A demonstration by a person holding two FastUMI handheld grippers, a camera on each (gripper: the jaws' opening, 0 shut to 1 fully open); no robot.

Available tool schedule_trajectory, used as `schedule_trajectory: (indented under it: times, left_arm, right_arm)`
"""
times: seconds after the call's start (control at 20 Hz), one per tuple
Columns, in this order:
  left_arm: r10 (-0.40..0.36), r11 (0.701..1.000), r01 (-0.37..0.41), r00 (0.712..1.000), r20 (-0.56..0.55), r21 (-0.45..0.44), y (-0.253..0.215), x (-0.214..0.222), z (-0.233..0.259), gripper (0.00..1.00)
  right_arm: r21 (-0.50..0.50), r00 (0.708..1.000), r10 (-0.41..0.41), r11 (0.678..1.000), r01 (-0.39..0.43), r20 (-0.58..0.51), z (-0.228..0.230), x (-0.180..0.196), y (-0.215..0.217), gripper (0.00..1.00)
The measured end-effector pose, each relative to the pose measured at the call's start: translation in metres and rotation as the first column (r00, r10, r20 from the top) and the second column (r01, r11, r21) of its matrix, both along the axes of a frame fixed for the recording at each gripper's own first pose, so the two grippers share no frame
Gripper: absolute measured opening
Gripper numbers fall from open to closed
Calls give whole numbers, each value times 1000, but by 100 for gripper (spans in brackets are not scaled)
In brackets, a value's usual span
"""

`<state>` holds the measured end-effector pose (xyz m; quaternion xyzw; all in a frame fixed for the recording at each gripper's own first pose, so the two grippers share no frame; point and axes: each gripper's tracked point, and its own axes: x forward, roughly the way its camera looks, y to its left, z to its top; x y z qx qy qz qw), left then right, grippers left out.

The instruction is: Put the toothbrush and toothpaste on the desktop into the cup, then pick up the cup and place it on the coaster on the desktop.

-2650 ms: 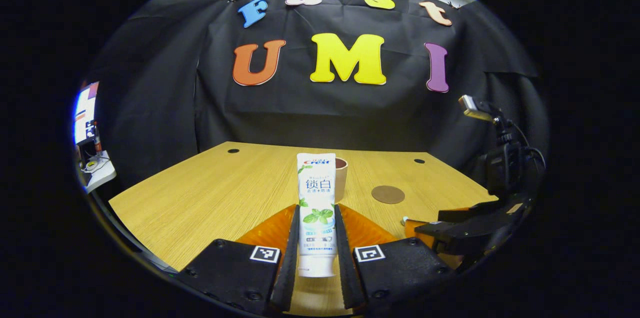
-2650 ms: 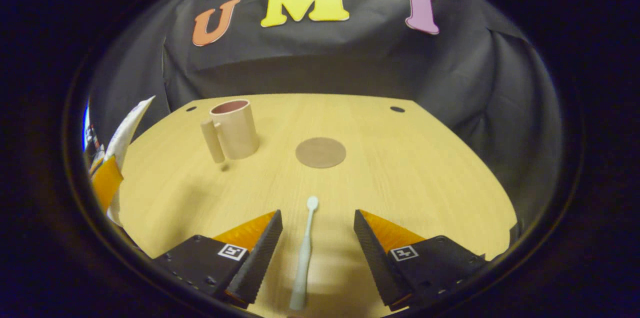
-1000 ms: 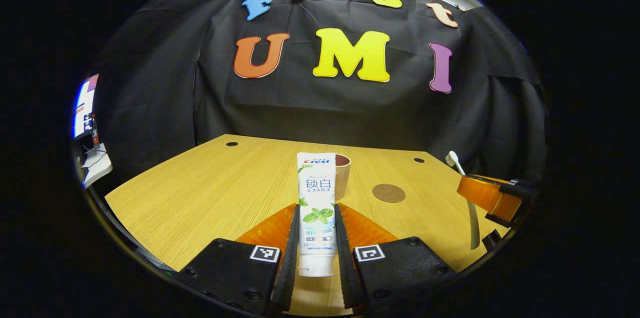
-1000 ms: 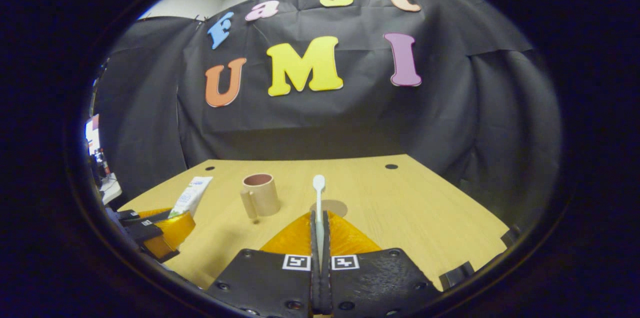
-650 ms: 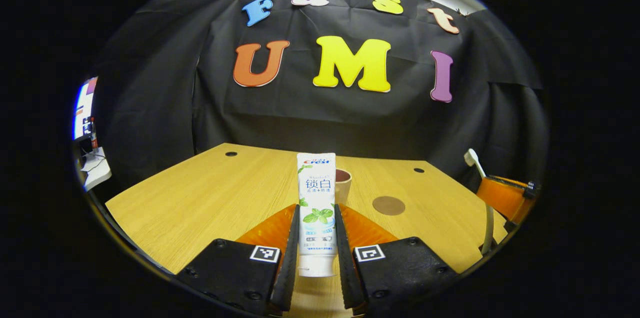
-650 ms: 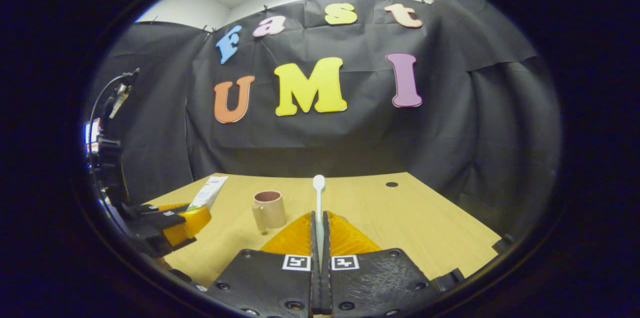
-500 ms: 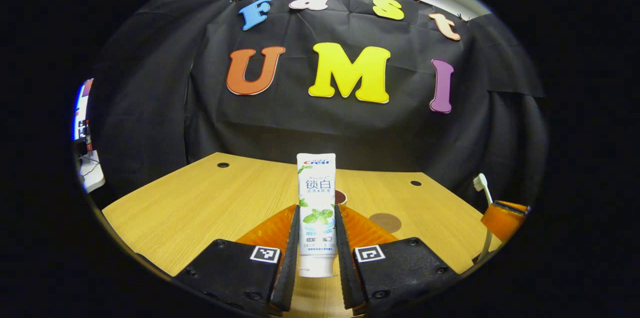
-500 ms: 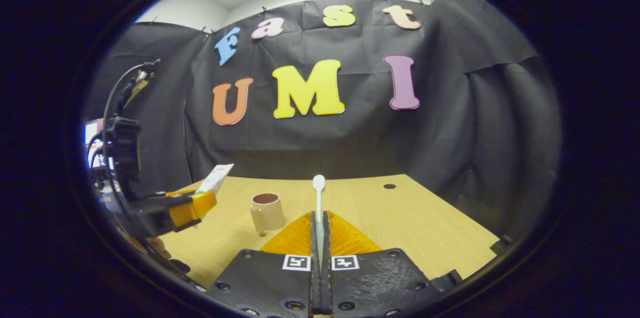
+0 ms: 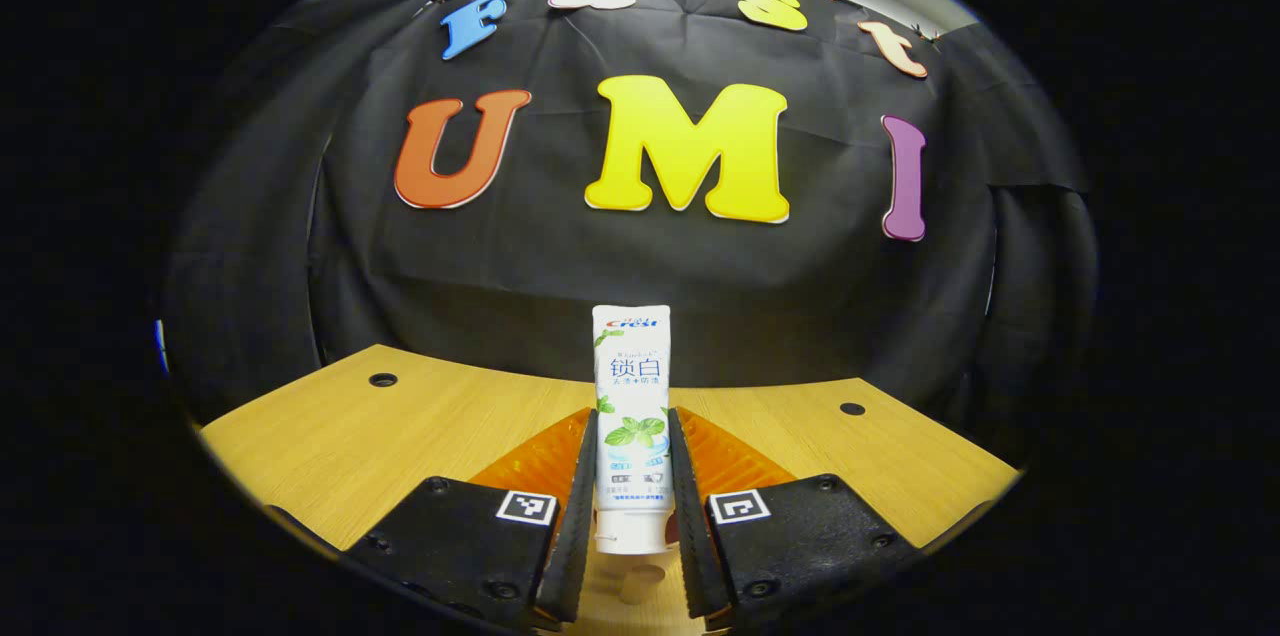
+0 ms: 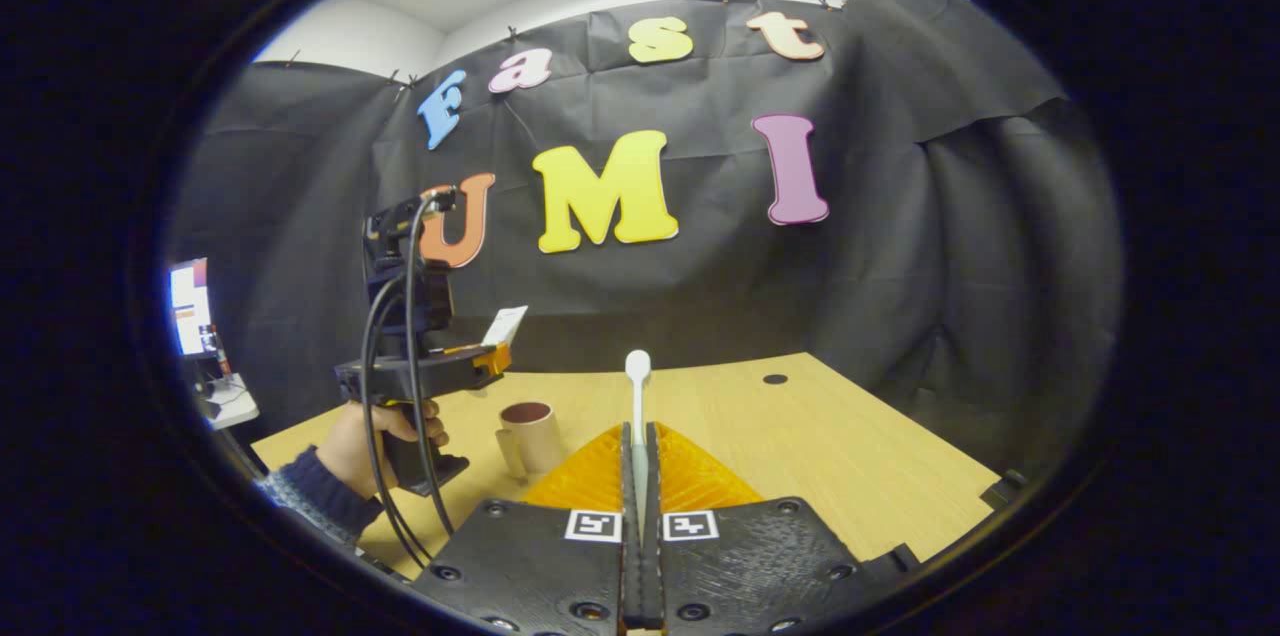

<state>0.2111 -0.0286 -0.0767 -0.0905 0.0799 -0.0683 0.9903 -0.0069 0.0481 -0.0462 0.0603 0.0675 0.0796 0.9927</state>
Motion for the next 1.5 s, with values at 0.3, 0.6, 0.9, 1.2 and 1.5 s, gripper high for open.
schedule_trajectory:
  times: [0.3,0.6,0.9,1.2,1.5]
  left_arm:
    - [25,1000,-26,999,-26,-17,3,11,-17,43]
    - [29,999,-29,1000,-9,14,4,10,-11,45]
    - [18,1000,-17,998,-62,26,-1,11,-26,45]
    - [56,993,-55,998,-6,106,9,4,-15,96]
    - [54,991,-60,997,57,120,24,-26,2,100]
  right_arm:
    - [13,1000,-4,1000,4,-11,-2,3,-3,1]
    - [9,1000,10,1000,-10,-25,-8,9,2,0]
    - [19,1000,-1,1000,2,-30,-11,9,-2,0]
    - [7,1000,5,1000,-5,-29,-15,14,2,0]
    - [32,998,41,999,-40,-38,-19,26,13,1]
